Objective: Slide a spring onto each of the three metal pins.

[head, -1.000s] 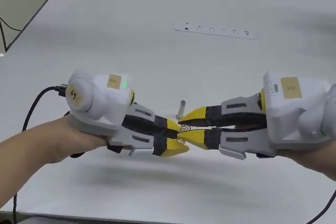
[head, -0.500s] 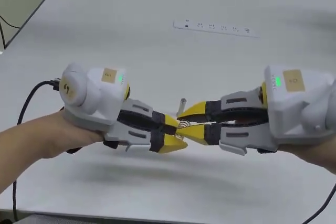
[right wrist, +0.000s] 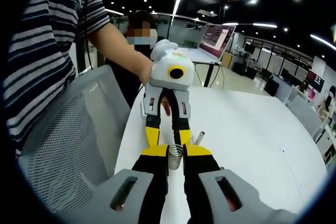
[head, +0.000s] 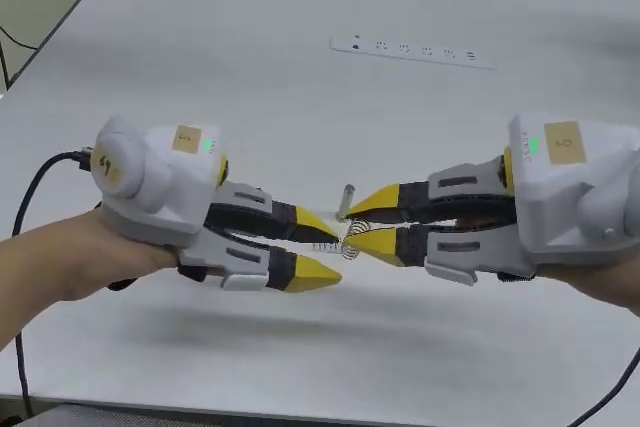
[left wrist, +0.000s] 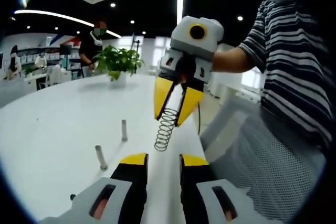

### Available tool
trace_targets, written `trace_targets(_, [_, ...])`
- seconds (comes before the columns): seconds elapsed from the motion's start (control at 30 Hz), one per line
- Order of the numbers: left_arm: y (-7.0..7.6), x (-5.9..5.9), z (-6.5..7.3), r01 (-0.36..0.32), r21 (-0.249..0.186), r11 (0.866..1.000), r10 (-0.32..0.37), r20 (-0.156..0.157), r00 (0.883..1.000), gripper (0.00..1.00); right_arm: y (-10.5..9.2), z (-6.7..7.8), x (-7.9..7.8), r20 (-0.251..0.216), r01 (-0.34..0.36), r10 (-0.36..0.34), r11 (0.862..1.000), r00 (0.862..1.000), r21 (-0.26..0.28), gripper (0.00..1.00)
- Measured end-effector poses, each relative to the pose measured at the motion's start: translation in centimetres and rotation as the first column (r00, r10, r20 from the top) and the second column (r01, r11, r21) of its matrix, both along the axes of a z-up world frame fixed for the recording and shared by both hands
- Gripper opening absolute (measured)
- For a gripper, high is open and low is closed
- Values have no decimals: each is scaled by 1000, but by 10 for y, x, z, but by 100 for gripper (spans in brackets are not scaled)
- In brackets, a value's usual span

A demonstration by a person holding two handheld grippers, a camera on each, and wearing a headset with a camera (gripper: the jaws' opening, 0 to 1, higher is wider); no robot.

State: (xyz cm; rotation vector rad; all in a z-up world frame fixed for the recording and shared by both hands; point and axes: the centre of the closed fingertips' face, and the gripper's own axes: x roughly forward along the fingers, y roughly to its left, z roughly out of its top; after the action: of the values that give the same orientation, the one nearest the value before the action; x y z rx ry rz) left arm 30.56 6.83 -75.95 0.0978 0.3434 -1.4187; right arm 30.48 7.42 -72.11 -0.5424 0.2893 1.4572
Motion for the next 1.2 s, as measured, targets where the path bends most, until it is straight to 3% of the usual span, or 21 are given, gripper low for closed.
trace_targets(0.33, [37,-2,-7,-71,8,997,71,-41,997,28,-10,-3,8,0,37,-37,999,999,-11,7])
trace_targets(0.4, [42,-3,-7,-84,17,996,85,-30,996,31,-12,-4,9,2,41,-41,999,999,-18,7])
trace_targets(0.7, [59,-6,-8,-127,19,992,128,-52,990,47,-14,-4,12,4,52,-52,998,999,-21,7])
trace_targets(1.2, [86,7,-9,-247,14,969,248,-26,969,80,-23,-8,17,11,68,-67,997,998,-44,7])
